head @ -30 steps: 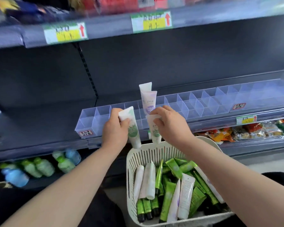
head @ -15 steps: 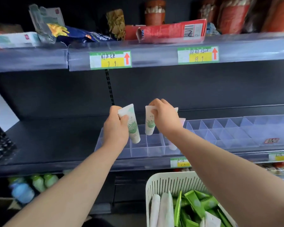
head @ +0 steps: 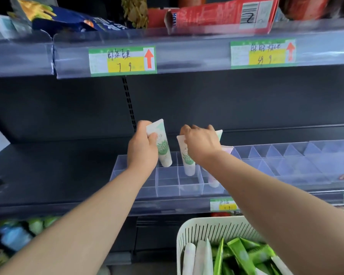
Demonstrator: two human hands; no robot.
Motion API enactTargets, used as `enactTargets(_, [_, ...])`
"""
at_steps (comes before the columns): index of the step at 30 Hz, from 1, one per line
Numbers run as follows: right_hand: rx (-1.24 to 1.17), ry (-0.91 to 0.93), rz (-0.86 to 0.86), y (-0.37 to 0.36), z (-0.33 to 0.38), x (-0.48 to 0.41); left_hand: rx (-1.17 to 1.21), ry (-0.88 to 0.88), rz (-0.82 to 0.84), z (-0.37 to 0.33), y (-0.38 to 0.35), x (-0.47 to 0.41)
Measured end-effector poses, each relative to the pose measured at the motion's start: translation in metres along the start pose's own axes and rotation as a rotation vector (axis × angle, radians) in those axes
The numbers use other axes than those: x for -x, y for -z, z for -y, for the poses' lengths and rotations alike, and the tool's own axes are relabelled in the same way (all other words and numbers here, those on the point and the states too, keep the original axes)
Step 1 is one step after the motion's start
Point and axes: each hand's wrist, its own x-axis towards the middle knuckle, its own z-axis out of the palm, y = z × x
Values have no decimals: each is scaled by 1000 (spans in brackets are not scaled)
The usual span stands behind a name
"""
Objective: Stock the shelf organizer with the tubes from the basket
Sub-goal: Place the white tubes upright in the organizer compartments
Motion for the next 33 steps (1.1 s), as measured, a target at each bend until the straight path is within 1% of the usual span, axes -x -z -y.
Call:
enactTargets(3, [47,35,-45,-1,-4,-1,-147,0,72,-5,-9,-5])
enactTargets(6, [17,65,-68,3,-8,2,-235,29,137,-7,-17,-12])
enactTargets(13, [-8,108,-73,11,-15,18,-276,71,173,-6,-29,-9])
enactTargets(19, [5,125,-56,14,-16,28,-272,22,125,-16,-21,-5])
enactTargets(23, [8,142,-75,20,-17,44,-345,-37,82,-27,-12,4])
enactTargets(28, [16,163,-113,25,-20,74,-406,-141,68,-43,-5,31])
enactTargets(33, [-14,136,-118,13,-35,129,-306,-178,70,-46,-21,73])
